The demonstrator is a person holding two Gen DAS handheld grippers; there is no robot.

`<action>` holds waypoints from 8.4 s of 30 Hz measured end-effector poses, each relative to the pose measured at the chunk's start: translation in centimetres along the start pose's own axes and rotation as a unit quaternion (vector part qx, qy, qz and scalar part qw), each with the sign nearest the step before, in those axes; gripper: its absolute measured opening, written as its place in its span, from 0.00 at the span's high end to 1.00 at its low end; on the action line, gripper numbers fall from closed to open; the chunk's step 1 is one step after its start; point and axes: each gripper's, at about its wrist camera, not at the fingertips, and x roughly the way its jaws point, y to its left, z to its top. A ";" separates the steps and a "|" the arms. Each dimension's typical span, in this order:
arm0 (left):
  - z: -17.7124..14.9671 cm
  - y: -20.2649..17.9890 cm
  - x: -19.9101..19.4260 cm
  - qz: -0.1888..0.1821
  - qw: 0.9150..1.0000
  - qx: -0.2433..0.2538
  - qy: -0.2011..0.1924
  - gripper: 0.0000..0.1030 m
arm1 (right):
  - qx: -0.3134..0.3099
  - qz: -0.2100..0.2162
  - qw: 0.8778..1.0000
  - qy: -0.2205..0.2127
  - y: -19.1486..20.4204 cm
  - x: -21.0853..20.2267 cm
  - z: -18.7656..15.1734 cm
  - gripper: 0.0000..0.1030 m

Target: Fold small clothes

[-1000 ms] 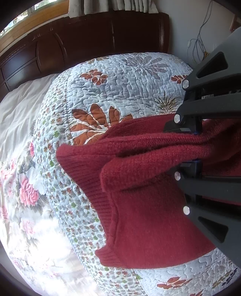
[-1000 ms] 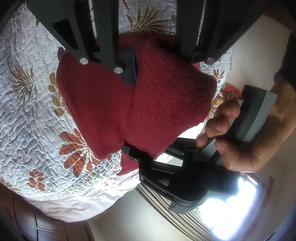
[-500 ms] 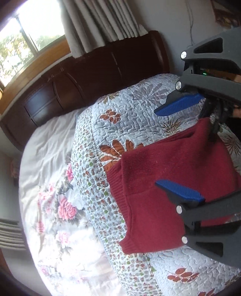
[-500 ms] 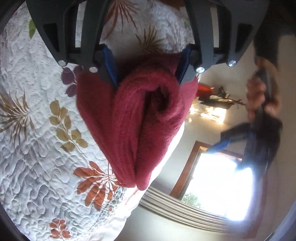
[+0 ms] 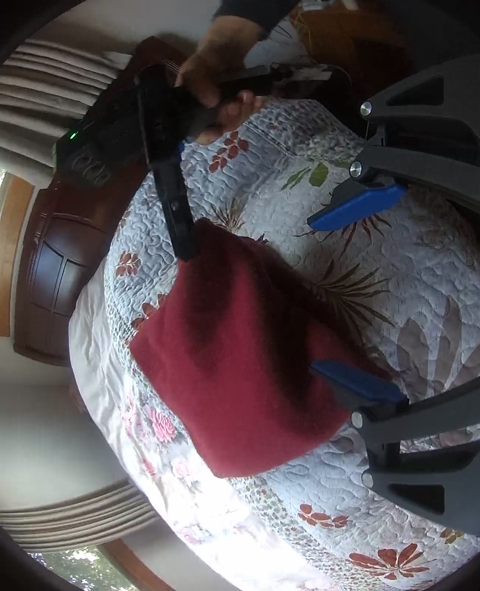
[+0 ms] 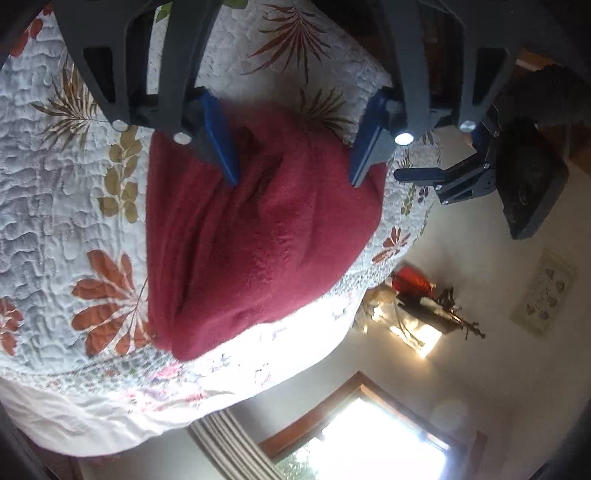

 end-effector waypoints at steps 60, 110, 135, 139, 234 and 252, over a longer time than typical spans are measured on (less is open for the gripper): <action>3.4 7.4 8.7 -0.220 0.949 -0.224 0.003 0.56 | 0.202 -0.032 0.978 -0.029 -15.0 4.2 10.8 0.88; -6.2 17.5 8.9 -0.277 0.831 -0.481 -0.027 0.13 | 0.268 0.182 0.945 0.036 -17.7 0.0 6.5 0.06; -4.1 15.4 13.6 -0.348 0.823 -0.448 -0.015 0.19 | 0.235 0.262 0.933 0.079 -14.6 6.6 11.0 0.08; -3.9 15.3 14.4 -0.343 0.821 -0.457 -0.005 0.26 | 0.220 0.244 0.941 0.084 -13.6 6.3 11.3 0.28; -24.1 17.5 -3.2 -0.269 0.844 -0.443 -0.137 0.20 | -0.018 -0.096 0.988 0.123 15.7 11.4 -7.1 1.00; -23.6 13.3 -7.1 -0.172 0.892 -0.403 -0.113 0.04 | 0.000 -0.183 0.982 0.041 21.2 8.2 -11.8 0.70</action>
